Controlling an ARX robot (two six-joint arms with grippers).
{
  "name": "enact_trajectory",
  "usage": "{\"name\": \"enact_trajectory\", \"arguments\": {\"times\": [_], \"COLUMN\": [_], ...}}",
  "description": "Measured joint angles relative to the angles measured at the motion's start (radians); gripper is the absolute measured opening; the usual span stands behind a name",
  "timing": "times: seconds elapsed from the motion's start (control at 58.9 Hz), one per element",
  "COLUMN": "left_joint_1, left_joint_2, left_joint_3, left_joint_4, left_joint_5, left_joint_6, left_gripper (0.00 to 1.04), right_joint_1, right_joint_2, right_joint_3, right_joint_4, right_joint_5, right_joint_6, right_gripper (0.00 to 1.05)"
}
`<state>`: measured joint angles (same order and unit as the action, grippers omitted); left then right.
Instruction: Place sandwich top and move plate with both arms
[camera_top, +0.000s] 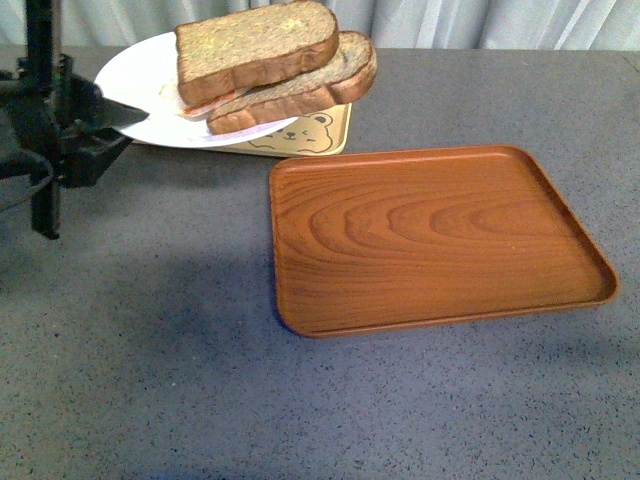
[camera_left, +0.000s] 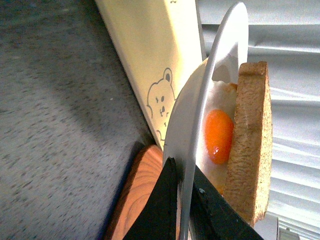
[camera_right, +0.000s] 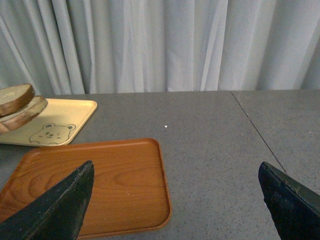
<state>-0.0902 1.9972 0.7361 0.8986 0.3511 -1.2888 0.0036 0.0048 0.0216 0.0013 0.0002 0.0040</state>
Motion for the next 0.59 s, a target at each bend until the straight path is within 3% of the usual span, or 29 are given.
{"name": "enact_trajectory", "arguments": {"times": [0.595], "left_joint_1": [-0.084], "left_joint_2": [0.364], "left_joint_3": [0.53], "left_joint_4": [-0.291], "left_joint_5": [-0.057], "left_joint_6": [0.055], "left_gripper": [0.02], "right_joint_1": [0.0], "right_joint_2": [0.0], "right_joint_3": [0.0], "right_joint_4": [0.0], "right_joint_5": [0.0], "right_joint_6": [0.0], "right_gripper": [0.96]}}
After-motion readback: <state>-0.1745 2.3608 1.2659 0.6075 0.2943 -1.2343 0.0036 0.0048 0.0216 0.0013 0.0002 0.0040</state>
